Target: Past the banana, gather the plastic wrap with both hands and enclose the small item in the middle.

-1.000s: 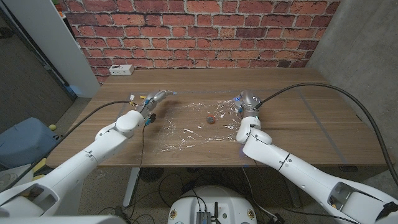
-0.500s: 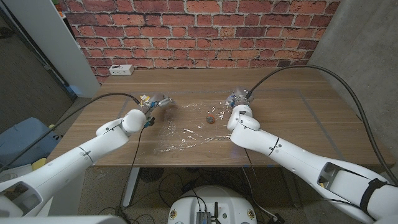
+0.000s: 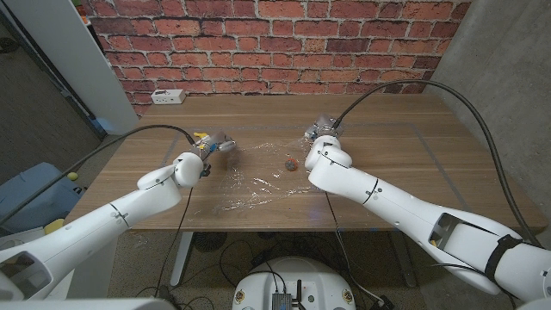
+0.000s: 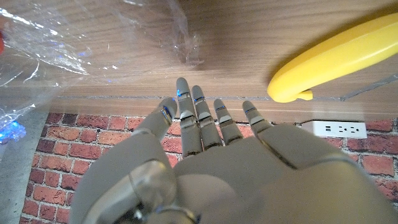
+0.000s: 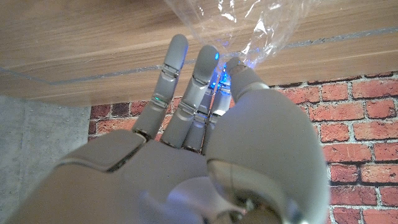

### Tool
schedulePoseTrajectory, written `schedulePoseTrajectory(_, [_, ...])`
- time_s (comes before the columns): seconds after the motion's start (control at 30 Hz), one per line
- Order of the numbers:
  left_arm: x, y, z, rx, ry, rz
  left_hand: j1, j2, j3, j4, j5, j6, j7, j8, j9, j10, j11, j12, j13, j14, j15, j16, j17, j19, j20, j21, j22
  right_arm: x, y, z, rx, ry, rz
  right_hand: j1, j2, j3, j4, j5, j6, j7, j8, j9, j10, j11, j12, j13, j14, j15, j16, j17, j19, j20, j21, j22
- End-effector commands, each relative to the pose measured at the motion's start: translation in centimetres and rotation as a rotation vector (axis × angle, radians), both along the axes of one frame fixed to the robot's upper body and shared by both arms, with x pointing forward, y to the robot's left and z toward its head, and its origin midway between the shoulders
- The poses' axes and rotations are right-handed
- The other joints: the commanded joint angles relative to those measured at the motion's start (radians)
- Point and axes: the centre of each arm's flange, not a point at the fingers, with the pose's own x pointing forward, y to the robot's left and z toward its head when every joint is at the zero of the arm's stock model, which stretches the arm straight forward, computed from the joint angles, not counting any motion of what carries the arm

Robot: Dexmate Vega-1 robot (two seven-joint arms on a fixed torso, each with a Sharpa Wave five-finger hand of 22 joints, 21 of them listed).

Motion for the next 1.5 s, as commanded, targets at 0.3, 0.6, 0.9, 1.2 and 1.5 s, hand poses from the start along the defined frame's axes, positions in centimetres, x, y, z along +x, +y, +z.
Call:
schedulePoseTrajectory(0.3, [-0.1, 0.4, -0.3, 0.049, 0.013, 0.052, 0.02, 0.001, 0.017, 0.002, 0.011, 0.002, -0.003, -0.008, 0.006, 0.005, 0.009, -0.006, 0.004, -0.003, -0.034, 0.0, 0.0, -0.009, 0.006, -0.007, 0.004, -3.0, 3.4, 1.4, -0.008, 0.017, 0.051, 0.031, 0.008, 0.008, 0.0, 0.026, 0.017, 0.02, 0.014, 0.057, 0.038, 0.012, 0.008, 0.037, 0.128, -0.007, 0.127, 0.135, 0.069, -0.046, 0.074, -0.006])
schedulePoseTrajectory(0.6, [0.0, 0.6, -0.3, 0.068, 0.031, 0.066, 0.025, 0.001, 0.021, 0.005, 0.012, 0.002, -0.004, -0.012, 0.007, 0.011, 0.008, -0.008, 0.004, -0.002, -0.036, 0.001, 0.0, -0.01, 0.006, -0.008, 0.004, -3.7, 4.9, 1.3, -0.005, 0.037, 0.115, 0.028, 0.007, 0.013, 0.003, 0.03, 0.015, 0.021, 0.015, 0.06, 0.043, 0.017, 0.007, 0.044, 0.142, -0.006, 0.141, 0.164, 0.081, -0.056, 0.089, -0.009])
schedulePoseTrajectory(0.9, [0.2, 1.1, -0.8, 0.062, 0.032, 0.068, 0.036, 0.004, 0.032, 0.009, 0.015, 0.0, 0.002, -0.018, 0.007, 0.015, 0.007, -0.013, 0.005, 0.001, -0.035, 0.002, 0.0, -0.007, 0.008, -0.009, 0.005, -3.7, 6.5, 1.7, 0.029, 0.074, 0.229, 0.026, 0.0, 0.023, 0.003, 0.035, 0.023, 0.034, 0.021, 0.066, 0.06, 0.029, 0.009, 0.055, 0.164, -0.006, 0.159, 0.207, 0.108, -0.07, 0.112, -0.014])
schedulePoseTrajectory(1.2, [0.0, 1.9, -1.4, 0.045, 0.029, 0.069, 0.042, 0.003, 0.038, 0.011, 0.016, -0.003, -0.001, -0.023, 0.007, 0.014, 0.003, -0.018, 0.005, 0.0, -0.035, 0.001, 0.0, -0.006, 0.01, -0.009, 0.005, -3.2, 8.0, 2.1, 0.084, 0.098, 0.343, 0.025, -0.006, 0.033, 0.002, 0.032, 0.024, 0.045, 0.023, 0.072, 0.073, 0.034, 0.009, 0.059, 0.183, -0.006, 0.172, 0.239, 0.129, -0.085, 0.127, -0.018])
schedulePoseTrajectory(1.5, [-0.1, 2.5, -1.7, 0.035, 0.022, 0.065, 0.047, 0.0, 0.04, 0.014, 0.017, -0.011, -0.006, -0.03, 0.008, 0.009, 0.001, -0.025, 0.006, -0.002, -0.035, 0.0, 0.0, -0.006, 0.011, -0.01, 0.005, -2.9, 9.5, 1.9, 0.11, 0.079, 0.438, 0.034, -0.016, 0.067, -0.003, 0.045, 0.042, 0.072, 0.037, 0.096, 0.12, 0.045, 0.023, 0.069, 0.215, -0.004, 0.194, 0.298, 0.166, -0.096, 0.149, -0.025])
